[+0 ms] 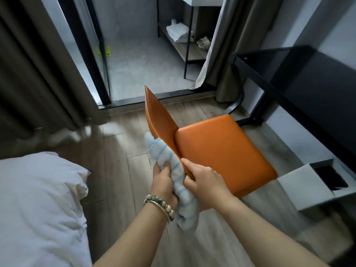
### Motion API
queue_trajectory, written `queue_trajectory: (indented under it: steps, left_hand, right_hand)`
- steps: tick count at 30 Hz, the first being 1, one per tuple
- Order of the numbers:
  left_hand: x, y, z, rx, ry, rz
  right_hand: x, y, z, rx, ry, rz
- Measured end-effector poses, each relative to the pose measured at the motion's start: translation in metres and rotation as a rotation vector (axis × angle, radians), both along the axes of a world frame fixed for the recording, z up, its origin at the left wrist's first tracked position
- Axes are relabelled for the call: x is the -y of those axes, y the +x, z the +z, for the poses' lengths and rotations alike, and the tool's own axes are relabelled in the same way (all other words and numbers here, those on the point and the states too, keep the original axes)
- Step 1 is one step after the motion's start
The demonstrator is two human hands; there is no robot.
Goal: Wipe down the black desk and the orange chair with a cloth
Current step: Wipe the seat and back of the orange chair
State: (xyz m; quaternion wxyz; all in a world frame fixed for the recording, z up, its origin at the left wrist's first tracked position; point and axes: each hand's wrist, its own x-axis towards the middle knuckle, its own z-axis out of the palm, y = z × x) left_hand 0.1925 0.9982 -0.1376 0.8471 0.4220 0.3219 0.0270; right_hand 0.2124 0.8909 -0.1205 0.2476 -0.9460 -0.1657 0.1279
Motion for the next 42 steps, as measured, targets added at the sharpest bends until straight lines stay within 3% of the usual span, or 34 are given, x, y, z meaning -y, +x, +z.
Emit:
queue_trajectory:
  steps: [8, 16, 21, 25, 33, 38, 40, 42]
  left_hand:
    - [0.058, 0.025, 0.012, 0.102, 0.073, -0.134]
    - [0.114, 0.04, 0.009, 0.236, 0.321, -0.338]
    - [0.136, 0.046, -0.012, 0.412, 0.482, -0.24]
    - [0.143, 0.05, -0.053, 0.599, 0.687, -0.077]
    - [0.17, 0.06, -0.133, 0.834, 1.138, 0.034]
    - [0.196, 0.088, -0.22, 0.889, 1.71, 0.157]
    - [0.203, 0.085, -0.27, 0.838, 1.78, 0.045]
    - [0.201, 0.08, -0.293, 0.7, 1.662, -0.141]
  right_hand:
    - [0.087, -0.001, 0.001, 0.078, -0.037, -0.164]
    - [0.159, 0.012, 0.0, 0.148, 0.151, -0.429]
    - [0.176, 0.021, -0.008, 0.219, 0.3, -0.362]
    - [0.17, 0.022, -0.033, 0.219, 0.551, -0.313]
    - [0.165, 0.043, -0.069, 0.488, 0.875, -0.173]
    - [0.165, 0.055, -0.081, 0.692, 0.959, -0.146]
    - [0.166, 0.055, -0.086, 0.7, 0.953, -0.12]
    - [0.167, 0.055, -0.087, 0.681, 0.938, -0.128]
